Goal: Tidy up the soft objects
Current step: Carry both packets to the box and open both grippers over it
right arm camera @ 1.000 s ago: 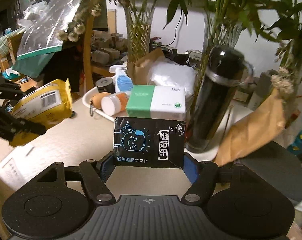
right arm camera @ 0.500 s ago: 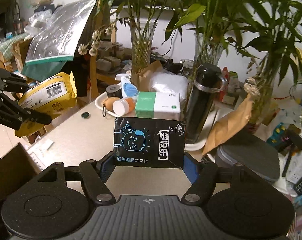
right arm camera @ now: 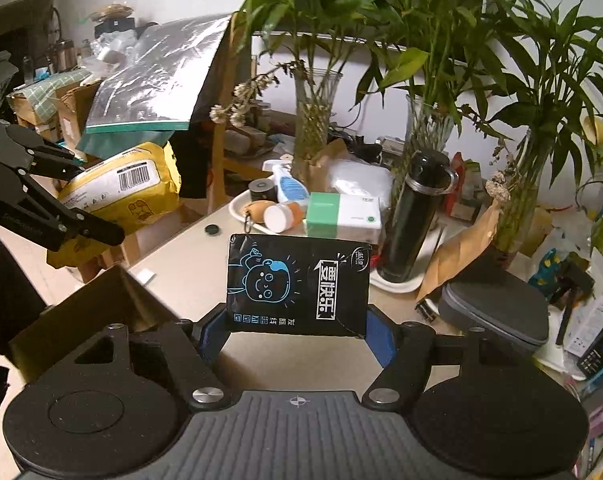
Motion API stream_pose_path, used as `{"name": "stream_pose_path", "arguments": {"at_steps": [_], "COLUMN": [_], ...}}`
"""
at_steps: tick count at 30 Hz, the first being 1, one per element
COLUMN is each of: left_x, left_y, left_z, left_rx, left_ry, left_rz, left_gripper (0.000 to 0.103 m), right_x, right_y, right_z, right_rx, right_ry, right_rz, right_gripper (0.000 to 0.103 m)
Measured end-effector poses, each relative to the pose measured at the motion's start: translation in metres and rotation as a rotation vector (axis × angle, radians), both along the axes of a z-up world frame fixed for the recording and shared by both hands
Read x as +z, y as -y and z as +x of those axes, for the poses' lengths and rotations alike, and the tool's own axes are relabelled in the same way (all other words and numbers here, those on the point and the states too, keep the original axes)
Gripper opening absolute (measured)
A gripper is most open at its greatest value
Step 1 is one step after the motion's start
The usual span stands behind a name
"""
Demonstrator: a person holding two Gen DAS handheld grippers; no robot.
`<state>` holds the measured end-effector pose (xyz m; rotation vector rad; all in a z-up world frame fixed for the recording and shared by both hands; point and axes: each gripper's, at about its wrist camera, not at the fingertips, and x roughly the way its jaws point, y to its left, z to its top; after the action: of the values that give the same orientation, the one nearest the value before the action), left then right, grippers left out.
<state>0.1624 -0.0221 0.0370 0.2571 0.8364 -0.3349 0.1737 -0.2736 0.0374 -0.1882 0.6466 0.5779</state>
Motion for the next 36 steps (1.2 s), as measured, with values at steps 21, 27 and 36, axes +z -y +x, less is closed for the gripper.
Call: {"name": "stream_pose_path", "arguments": {"at_steps": [21,27,36], "left_x": [-0.028,-0.012,-0.004], "left_y": [-0.031,-0.024,-0.021], "left_z": [-0.031,-0.052,-0.079], "left_rx": [0.104,0.097,0.090], "left_ry": [-0.261,-0.155,-0.043], "left_rz": [-0.479,-0.400,-0.247], "left_gripper": [0.076,0.078,0.078], "right_x": [0.004,0.001,-0.003], "right_y": [0.012,0.015,0.012], "right_z": [-0.073,-0.086,-0.099], "right_rx": [0.004,0.012,0.071], "right_ry": [0.019,0.007,-0.013], "right_rz": [0.011,0.022,0.022], "right_gripper": [0.073,0.073,0.073]}}
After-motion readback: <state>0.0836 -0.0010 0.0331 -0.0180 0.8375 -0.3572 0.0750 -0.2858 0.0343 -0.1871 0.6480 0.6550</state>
